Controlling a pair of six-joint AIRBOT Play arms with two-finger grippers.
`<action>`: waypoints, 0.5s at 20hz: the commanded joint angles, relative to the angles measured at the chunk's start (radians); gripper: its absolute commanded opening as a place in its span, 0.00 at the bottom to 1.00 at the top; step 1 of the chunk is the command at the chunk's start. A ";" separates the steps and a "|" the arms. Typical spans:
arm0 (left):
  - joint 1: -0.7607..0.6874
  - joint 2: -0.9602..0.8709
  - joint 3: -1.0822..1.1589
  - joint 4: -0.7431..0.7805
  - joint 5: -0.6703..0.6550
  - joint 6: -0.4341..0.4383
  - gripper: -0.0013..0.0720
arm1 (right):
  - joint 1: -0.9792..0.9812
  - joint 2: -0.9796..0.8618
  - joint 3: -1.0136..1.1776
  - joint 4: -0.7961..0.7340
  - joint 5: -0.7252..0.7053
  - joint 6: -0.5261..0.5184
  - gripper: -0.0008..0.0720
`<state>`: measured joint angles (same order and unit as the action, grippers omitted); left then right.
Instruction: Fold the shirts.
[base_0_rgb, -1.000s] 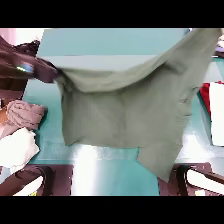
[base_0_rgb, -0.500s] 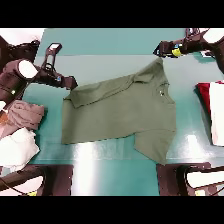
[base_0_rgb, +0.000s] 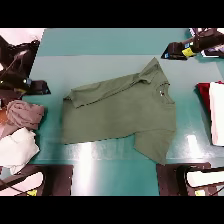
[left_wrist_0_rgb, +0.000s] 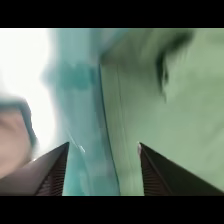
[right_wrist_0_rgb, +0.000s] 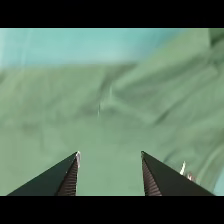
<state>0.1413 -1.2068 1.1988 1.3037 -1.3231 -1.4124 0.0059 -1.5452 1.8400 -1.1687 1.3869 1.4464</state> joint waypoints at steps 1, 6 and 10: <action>0.047 0.154 -0.256 -0.089 -0.044 0.006 0.72 | -0.002 0.093 -0.125 0.000 0.046 -0.035 0.61; 0.047 0.358 -0.587 -0.198 -0.013 0.010 0.72 | -0.002 0.233 -0.341 0.000 -0.071 -0.035 0.61; 0.047 0.355 -0.698 -0.199 -0.003 0.025 0.72 | -0.002 0.319 -0.464 0.000 -0.146 -0.034 0.61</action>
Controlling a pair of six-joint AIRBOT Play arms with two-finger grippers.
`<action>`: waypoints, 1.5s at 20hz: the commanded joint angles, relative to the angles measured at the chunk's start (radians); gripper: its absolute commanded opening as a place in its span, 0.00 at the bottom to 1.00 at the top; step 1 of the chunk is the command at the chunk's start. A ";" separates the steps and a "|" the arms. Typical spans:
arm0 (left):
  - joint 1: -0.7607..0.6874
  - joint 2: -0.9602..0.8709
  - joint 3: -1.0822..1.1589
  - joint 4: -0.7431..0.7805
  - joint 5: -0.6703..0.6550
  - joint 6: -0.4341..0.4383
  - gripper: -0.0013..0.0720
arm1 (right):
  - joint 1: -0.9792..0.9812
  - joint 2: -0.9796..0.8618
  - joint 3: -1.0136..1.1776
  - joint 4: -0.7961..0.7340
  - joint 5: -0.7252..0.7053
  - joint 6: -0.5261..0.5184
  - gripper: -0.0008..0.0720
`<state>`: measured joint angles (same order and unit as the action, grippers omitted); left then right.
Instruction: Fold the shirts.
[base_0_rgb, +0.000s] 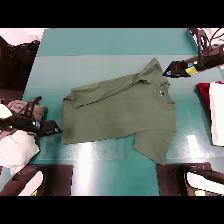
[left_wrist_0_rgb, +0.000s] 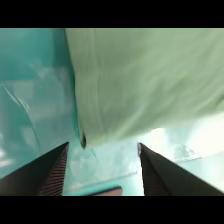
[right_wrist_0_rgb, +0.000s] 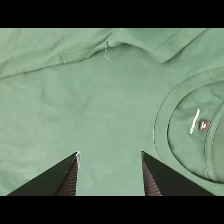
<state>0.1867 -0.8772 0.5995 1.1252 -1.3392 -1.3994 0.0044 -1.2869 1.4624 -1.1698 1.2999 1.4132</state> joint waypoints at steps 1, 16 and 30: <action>0.002 0.026 -0.114 -0.020 0.027 0.012 0.72 | 0.000 0.078 -0.109 0.001 -0.072 -0.001 0.61; 0.002 0.018 -0.179 -0.101 0.111 0.072 0.49 | 0.000 0.135 -0.129 0.001 -0.092 0.000 0.61; 0.002 0.019 0.092 -0.155 -0.036 0.098 0.05 | -0.428 0.266 -0.680 -0.009 0.090 -0.009 0.61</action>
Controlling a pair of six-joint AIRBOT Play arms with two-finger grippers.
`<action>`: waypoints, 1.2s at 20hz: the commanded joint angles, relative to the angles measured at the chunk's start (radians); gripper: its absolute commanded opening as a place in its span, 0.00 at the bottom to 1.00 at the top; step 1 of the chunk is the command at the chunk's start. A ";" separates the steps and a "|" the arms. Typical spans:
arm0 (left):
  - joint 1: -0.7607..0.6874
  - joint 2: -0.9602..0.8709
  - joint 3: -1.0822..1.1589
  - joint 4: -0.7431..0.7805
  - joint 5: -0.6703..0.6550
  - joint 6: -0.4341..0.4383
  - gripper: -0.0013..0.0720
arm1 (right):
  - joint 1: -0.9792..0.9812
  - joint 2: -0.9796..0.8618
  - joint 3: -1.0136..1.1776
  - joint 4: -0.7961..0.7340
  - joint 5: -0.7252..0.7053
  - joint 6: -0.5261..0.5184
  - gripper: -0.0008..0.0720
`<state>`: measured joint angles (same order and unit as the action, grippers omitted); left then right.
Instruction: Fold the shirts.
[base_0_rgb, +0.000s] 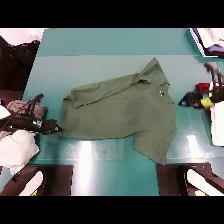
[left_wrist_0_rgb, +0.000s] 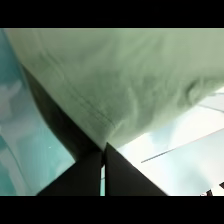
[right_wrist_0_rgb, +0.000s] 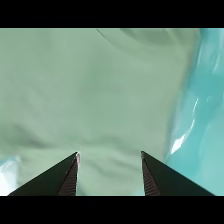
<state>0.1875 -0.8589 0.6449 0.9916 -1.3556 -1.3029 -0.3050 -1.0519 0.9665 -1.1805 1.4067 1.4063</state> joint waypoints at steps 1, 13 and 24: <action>0.001 0.001 0.046 -0.025 -0.020 0.001 0.05 | -0.143 0.025 -0.231 0.002 -0.029 -0.002 0.61; 0.001 0.002 0.046 -0.027 -0.026 0.001 0.05 | -0.003 -0.139 -0.322 0.035 -0.139 -0.031 0.20; 0.001 0.006 0.706 -0.171 -0.005 0.001 0.05 | -0.025 0.220 0.243 0.351 -0.392 -0.047 0.04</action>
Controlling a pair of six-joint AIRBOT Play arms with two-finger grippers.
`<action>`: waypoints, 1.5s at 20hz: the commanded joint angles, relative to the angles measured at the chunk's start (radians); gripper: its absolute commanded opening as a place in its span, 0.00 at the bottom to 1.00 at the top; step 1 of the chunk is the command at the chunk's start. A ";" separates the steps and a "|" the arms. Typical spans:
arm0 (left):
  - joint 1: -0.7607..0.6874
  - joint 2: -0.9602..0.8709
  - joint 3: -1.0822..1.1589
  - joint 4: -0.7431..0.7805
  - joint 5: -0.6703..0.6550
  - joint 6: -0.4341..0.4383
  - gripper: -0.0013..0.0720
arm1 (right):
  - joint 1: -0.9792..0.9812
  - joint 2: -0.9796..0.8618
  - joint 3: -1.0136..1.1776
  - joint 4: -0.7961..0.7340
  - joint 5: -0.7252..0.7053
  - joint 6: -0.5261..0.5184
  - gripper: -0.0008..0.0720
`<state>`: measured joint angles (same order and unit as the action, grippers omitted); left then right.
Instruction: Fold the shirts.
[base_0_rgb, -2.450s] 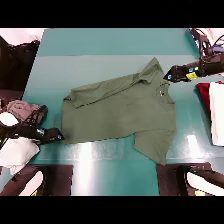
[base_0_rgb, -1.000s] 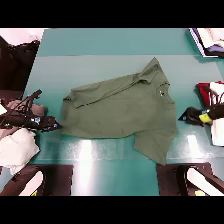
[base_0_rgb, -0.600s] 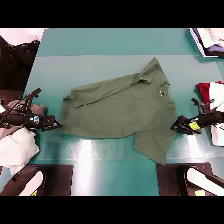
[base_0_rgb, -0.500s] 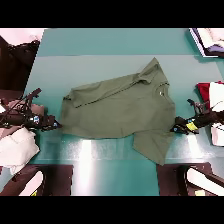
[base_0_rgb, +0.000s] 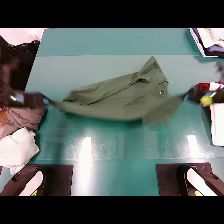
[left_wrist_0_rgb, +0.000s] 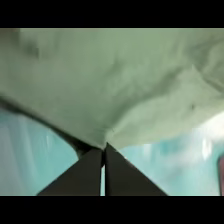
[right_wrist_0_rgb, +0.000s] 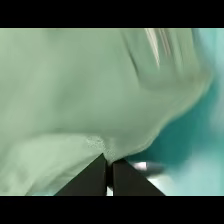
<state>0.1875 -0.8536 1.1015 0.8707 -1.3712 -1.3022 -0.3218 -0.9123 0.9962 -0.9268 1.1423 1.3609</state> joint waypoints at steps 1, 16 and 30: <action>0.001 0.001 0.374 -0.049 0.012 0.000 0.05 | -0.008 0.095 0.307 0.096 -0.158 -0.001 0.04; 0.001 0.004 1.005 -0.009 -0.033 -0.094 0.05 | -0.234 0.040 1.138 0.002 0.137 0.054 0.04; 0.001 -0.521 0.467 0.048 0.031 -0.017 0.05 | 0.124 -0.612 0.729 -0.286 0.182 0.179 0.04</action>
<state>0.1879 -1.2385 1.5925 0.9360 -1.3983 -1.3689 -0.3019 -1.4014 1.7744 -1.1114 1.5002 1.5597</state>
